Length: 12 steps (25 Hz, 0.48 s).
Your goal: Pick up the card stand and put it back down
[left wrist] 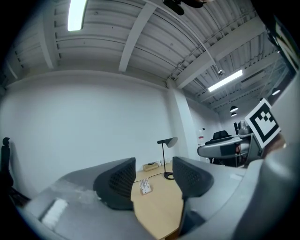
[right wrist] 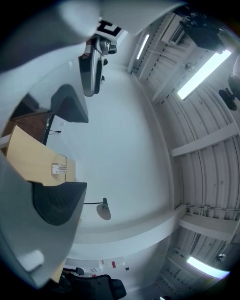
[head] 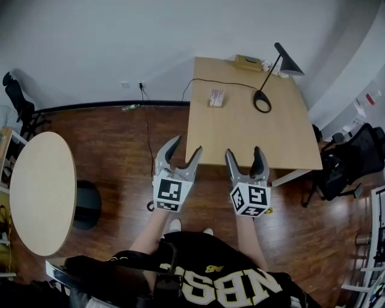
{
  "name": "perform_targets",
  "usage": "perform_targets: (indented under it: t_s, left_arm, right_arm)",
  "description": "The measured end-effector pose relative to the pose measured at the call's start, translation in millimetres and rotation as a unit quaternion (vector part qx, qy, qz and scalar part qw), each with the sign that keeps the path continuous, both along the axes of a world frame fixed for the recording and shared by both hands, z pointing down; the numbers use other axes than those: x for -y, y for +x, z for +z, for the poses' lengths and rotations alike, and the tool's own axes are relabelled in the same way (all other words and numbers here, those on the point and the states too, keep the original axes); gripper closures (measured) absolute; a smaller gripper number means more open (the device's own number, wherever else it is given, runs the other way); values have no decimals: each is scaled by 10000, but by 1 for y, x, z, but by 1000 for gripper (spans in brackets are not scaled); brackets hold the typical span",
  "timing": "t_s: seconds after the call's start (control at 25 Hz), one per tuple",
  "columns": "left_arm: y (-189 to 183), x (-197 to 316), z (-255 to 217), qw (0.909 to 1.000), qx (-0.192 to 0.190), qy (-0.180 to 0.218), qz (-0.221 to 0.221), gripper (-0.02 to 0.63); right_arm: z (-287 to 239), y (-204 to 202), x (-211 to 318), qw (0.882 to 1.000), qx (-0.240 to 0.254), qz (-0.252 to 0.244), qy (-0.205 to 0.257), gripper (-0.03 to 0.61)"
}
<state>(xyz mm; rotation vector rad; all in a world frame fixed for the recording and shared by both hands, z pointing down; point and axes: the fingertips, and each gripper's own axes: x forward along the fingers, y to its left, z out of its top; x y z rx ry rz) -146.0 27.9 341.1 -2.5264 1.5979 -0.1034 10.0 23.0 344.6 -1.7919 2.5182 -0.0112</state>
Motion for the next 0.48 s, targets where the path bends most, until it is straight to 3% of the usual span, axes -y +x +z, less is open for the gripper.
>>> perform_targets:
  t_s: [0.16, 0.48]
  left_arm:
    - [9, -11, 3, 9999, 136, -19, -10, 353]
    - [10, -15, 4, 9999, 64, -117, -72, 360]
  right_arm:
    - [-3, -1, -7, 9999, -100, -95, 59, 186]
    - [4, -4, -11, 9995, -210, -104, -199, 186]
